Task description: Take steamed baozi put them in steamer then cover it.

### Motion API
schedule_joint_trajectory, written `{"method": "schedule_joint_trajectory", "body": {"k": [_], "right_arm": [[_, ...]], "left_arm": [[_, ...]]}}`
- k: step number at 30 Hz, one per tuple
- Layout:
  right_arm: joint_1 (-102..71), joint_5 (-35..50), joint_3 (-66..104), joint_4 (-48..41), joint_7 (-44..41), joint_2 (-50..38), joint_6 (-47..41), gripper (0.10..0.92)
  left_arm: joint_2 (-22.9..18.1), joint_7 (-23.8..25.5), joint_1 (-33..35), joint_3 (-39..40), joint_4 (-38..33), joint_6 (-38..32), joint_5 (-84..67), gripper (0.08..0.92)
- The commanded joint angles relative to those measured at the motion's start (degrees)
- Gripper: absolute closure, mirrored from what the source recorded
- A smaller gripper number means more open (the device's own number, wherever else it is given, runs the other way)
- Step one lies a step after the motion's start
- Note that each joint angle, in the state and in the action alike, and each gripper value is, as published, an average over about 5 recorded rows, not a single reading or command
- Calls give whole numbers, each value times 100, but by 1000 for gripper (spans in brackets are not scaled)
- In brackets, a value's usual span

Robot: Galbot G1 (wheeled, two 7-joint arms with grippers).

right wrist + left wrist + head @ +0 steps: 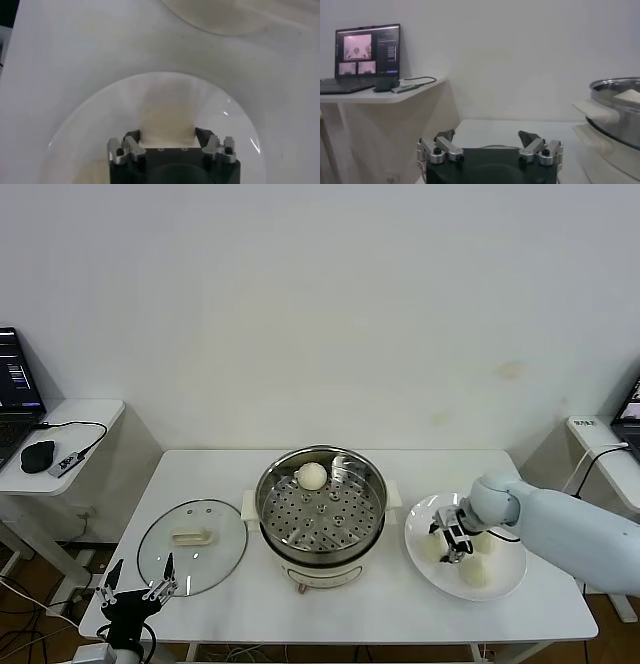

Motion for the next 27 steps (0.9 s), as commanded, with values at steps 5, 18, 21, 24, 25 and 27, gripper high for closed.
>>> {"method": "schedule_joint_trajectory", "body": {"k": [5, 18, 21, 24, 25, 27], "right_arm": [[144, 29, 14, 29, -129, -49, 7, 430], [2206, 850, -780, 667, -470, -659, -164, 424], [3007, 1198, -1157, 820, -468, -580, -255, 423], [3801, 1597, -1564, 964, -438, -338, -374, 423], [3983, 1727, -1675, 1007, -423, -249, -419, 422], [4314, 1981, -1862, 1094, -378, -22, -532, 421]], "left_arm": [[-13, -5, 3, 10, -25, -3, 10, 177], [48, 3, -23, 56, -112, 8, 6, 177], [71, 4, -46, 90, -121, 8, 3, 177], [94, 5, -82, 120, -131, 9, -1, 177], [102, 5, -93, 127, -135, 9, -3, 177], [118, 7, -113, 136, -143, 10, -7, 177]]}}
